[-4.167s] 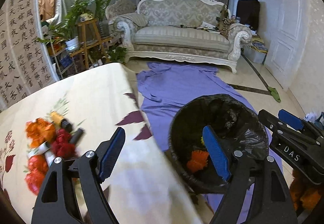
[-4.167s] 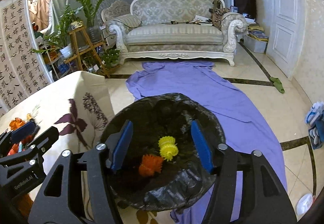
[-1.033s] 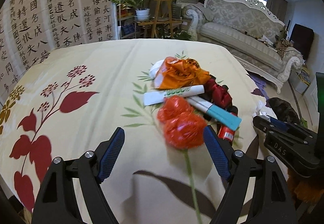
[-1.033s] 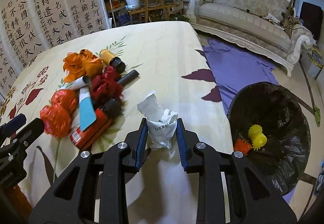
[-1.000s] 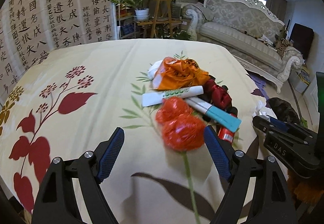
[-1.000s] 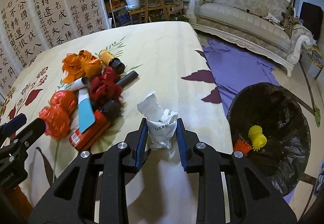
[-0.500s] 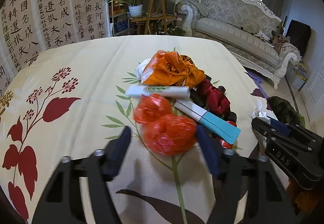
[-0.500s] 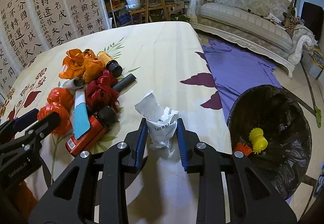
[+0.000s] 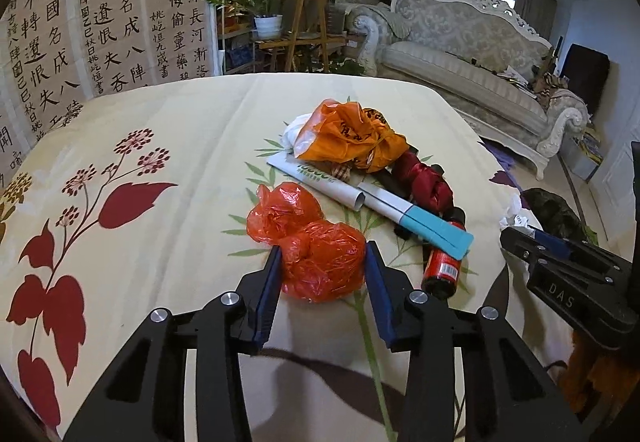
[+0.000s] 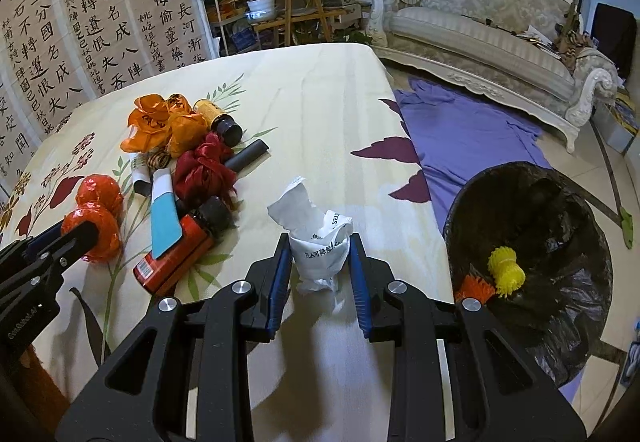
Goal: Collect trash
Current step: 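Carry the paper and the orange bag over the trash bin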
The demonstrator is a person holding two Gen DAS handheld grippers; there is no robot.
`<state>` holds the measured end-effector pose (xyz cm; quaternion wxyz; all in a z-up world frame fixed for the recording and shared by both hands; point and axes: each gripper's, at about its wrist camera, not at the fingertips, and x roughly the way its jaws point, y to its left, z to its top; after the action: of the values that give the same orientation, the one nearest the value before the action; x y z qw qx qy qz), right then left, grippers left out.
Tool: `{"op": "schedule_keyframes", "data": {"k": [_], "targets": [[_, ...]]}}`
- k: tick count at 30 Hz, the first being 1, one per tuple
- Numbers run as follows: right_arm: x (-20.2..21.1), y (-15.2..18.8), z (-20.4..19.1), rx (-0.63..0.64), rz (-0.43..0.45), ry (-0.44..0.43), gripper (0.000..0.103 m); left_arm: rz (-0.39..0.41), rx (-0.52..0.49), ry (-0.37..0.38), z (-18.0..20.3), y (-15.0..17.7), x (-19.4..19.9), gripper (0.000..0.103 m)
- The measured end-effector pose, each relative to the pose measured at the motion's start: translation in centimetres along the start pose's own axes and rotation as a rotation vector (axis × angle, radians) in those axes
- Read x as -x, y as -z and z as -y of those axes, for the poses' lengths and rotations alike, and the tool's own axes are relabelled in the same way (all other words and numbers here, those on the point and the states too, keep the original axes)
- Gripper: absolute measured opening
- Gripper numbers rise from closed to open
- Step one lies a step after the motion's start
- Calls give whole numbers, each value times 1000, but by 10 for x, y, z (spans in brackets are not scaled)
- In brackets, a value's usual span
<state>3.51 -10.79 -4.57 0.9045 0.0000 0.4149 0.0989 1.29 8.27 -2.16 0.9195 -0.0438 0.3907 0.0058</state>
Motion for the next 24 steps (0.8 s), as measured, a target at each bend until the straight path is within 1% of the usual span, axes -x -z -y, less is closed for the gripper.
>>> {"op": "schedule_keyframes", "data": {"k": [6,12,18,24], "targets": [[17,6,4,-2,20,2,28,11,2,8,1,5,10,41],[38,9,14,-17,53,25,28,38,-19,47,14,3,22,41],[62,12,41,-54,97,87,28,71,-70,114,44,0,33,41],[78,18,81,-112,125,174,28,101,-151,207,90,-2,34,41]]}}
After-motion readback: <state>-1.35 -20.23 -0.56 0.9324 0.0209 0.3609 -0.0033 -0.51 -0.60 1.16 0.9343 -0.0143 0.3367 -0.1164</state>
